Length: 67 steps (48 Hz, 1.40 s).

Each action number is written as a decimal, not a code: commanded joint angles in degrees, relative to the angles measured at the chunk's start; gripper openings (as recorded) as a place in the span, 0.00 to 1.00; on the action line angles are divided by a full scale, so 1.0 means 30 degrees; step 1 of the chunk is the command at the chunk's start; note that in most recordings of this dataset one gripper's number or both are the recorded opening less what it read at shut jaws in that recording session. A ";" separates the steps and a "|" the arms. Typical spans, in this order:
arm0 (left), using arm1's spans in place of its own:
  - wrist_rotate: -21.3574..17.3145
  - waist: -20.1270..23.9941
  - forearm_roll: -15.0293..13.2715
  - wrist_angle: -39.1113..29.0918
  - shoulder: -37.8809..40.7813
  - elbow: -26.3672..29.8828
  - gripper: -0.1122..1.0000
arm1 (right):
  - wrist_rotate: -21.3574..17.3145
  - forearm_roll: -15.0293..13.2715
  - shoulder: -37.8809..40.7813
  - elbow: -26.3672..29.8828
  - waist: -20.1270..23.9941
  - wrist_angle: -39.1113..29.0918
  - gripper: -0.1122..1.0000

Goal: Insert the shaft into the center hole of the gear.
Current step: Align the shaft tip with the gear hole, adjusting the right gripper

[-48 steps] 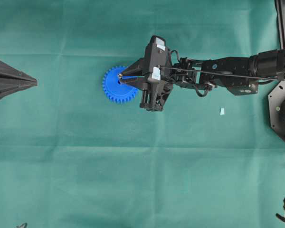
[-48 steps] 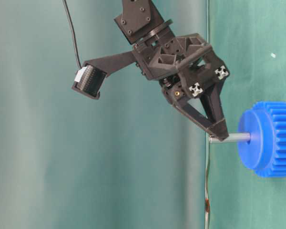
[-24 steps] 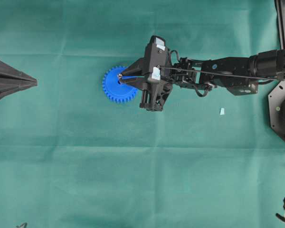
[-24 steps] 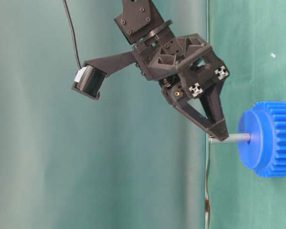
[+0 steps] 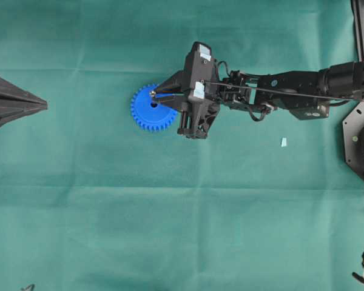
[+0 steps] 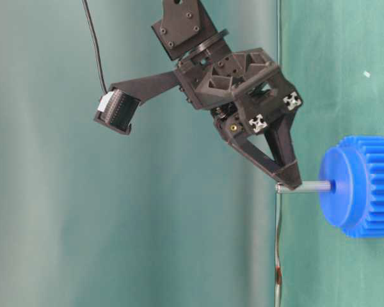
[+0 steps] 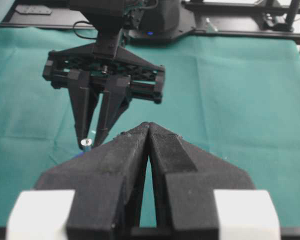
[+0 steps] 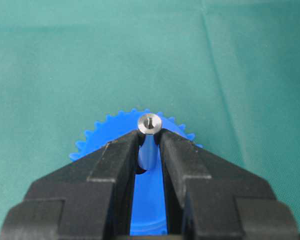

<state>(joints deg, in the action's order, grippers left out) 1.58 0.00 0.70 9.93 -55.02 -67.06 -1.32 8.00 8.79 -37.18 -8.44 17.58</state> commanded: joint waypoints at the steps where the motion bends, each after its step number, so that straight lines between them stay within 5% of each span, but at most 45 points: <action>1: 0.0000 0.0059 0.0029 0.0088 0.0117 0.0439 0.10 | 0.0029 0.0000 -0.0322 0.0527 -0.0059 0.0117 0.25; 67: -0.0029 0.0059 0.0059 0.0059 0.0117 0.0469 0.10 | -0.0117 0.0176 0.0234 0.0410 0.0176 -0.0439 0.25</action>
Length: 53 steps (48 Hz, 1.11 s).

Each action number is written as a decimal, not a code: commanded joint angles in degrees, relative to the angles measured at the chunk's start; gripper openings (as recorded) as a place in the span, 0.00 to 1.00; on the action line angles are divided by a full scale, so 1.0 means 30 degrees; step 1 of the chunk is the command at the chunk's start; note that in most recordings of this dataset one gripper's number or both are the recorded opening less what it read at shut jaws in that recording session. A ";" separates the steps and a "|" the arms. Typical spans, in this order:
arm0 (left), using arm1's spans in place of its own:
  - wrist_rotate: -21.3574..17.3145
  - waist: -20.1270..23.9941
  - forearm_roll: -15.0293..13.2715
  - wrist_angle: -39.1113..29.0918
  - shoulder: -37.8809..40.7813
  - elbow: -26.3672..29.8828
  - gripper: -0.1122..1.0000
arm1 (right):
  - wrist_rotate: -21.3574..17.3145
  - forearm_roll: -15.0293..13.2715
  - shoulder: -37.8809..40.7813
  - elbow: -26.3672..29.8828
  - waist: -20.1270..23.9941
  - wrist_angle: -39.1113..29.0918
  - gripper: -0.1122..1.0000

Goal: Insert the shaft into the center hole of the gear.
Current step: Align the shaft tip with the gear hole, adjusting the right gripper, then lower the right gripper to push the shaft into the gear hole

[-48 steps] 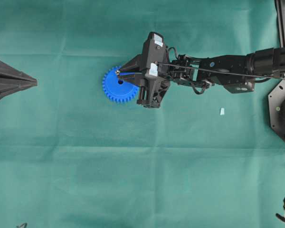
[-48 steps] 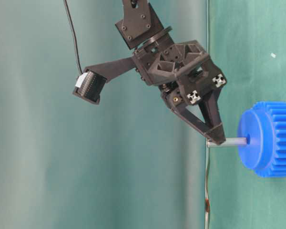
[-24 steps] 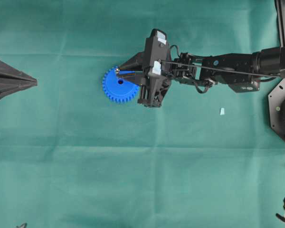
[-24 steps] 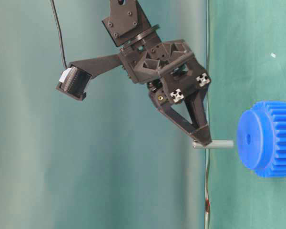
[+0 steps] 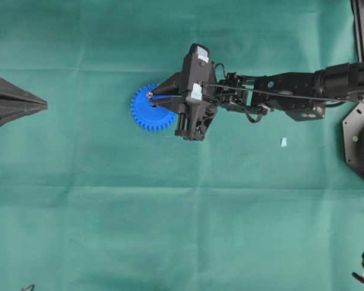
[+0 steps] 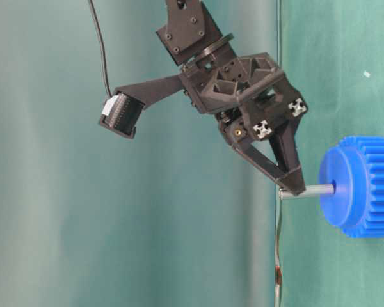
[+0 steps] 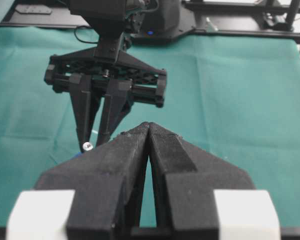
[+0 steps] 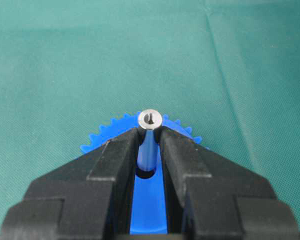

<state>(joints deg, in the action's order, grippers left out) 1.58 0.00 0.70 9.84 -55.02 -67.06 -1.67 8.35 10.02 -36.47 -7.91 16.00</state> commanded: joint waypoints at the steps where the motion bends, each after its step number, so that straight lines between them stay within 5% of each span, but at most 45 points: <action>1: -0.0029 0.0059 0.0059 0.0088 0.0117 0.0469 0.10 | 0.0000 0.0000 -0.0205 0.0176 0.0000 0.0088 0.25; 53: 0.0029 0.0205 0.0059 0.0088 0.0117 0.0439 0.10 | 0.0000 0.0117 -0.0293 -0.0117 0.0000 0.0146 0.25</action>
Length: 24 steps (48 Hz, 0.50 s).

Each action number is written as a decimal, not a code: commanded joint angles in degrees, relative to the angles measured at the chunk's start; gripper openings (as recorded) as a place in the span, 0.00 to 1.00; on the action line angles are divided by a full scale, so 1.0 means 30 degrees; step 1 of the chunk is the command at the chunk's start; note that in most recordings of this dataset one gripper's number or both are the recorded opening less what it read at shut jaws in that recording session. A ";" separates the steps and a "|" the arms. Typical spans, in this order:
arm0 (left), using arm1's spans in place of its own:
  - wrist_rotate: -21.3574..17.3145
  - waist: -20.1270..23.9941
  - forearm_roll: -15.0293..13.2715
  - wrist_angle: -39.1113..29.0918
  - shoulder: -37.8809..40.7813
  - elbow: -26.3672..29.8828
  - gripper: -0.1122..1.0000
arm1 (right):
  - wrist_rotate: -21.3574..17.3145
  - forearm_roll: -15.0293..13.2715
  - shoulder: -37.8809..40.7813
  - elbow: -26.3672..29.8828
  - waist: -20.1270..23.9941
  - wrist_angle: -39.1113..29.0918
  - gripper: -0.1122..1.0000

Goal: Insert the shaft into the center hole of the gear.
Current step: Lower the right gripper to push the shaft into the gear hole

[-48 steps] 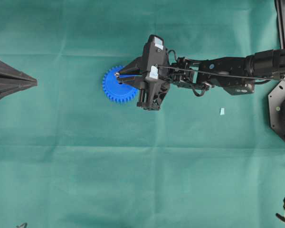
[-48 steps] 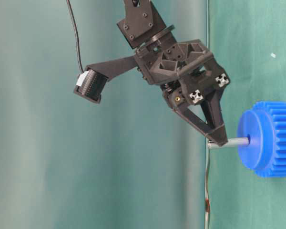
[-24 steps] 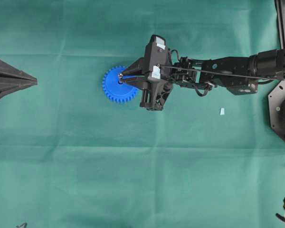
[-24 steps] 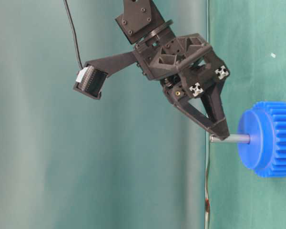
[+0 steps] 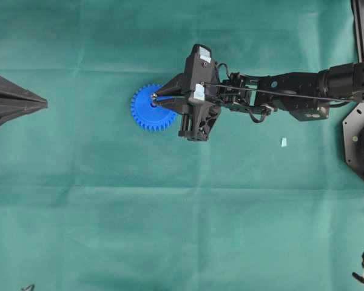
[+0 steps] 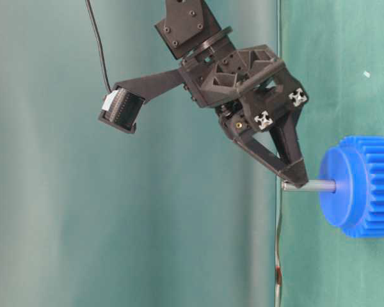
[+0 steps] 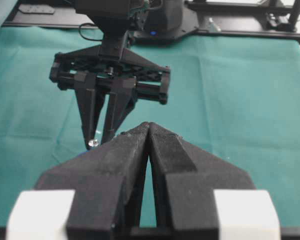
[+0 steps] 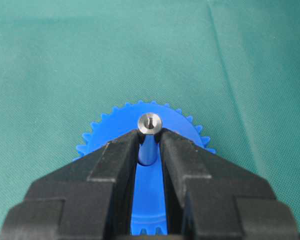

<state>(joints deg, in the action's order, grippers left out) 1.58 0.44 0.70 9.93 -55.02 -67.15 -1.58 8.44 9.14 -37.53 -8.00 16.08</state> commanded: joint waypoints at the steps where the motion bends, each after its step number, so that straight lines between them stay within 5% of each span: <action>1: 0.0029 0.0059 0.0059 0.0059 0.0117 0.0469 0.10 | -0.0029 0.0117 0.0117 0.0264 0.0029 0.0146 0.25; 24: 0.0029 0.0059 0.0059 0.0000 0.0117 0.0469 0.10 | -0.0029 0.0293 0.0410 0.0322 0.0059 0.0146 0.25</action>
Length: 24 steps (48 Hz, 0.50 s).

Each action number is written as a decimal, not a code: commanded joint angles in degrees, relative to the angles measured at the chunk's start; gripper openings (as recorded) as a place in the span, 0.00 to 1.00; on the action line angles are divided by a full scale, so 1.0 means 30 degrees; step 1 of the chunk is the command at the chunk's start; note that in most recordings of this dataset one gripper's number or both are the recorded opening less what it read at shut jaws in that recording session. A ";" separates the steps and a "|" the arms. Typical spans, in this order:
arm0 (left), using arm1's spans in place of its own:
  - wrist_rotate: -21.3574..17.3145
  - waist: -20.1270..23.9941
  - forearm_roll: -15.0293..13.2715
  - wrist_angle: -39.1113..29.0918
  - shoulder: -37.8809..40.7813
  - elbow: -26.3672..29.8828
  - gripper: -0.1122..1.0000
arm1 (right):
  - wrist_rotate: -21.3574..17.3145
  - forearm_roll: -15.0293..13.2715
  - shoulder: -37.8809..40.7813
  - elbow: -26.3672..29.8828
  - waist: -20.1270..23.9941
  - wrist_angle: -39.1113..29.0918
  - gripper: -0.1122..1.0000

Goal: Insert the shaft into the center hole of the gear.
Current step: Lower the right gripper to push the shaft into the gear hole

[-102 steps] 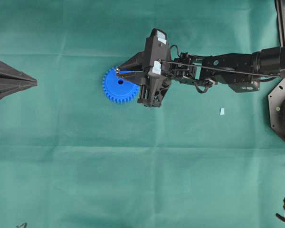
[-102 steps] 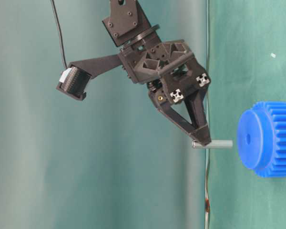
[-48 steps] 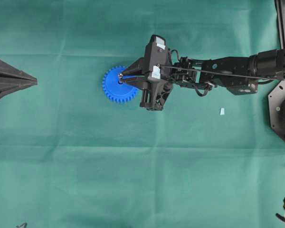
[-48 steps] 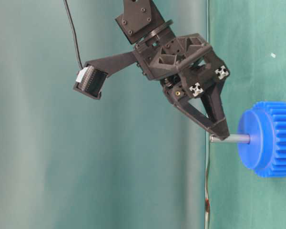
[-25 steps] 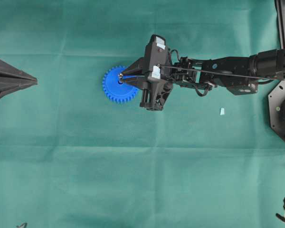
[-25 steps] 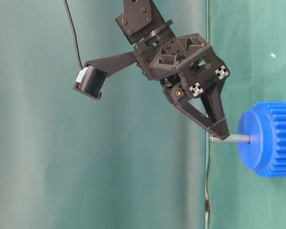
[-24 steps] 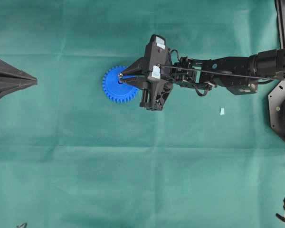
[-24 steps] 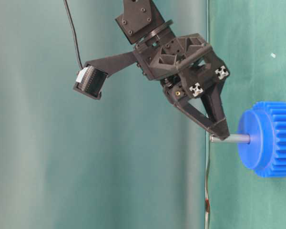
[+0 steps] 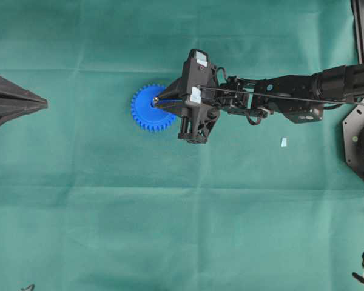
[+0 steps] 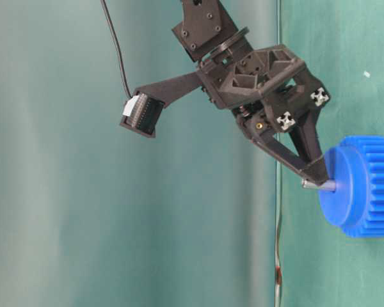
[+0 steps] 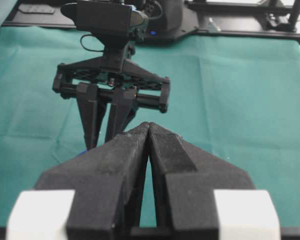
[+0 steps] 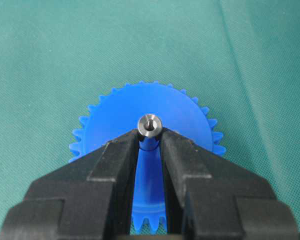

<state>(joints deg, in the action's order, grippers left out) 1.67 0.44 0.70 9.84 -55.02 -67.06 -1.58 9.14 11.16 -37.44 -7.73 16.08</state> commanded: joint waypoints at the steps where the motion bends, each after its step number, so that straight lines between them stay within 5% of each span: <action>1: 0.0000 0.0059 0.0059 0.0029 0.0117 0.0439 0.10 | -0.0029 0.0059 -0.0234 0.0293 -0.0029 0.0117 0.25; 24: 0.0000 0.0059 0.0059 -0.0029 0.0117 0.0410 0.10 | -0.0029 0.0146 0.0352 0.0732 0.0000 -0.0293 0.25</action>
<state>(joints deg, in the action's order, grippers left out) 1.67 0.44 0.70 9.67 -55.02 -67.06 -1.49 9.32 12.92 -36.30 -7.73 15.21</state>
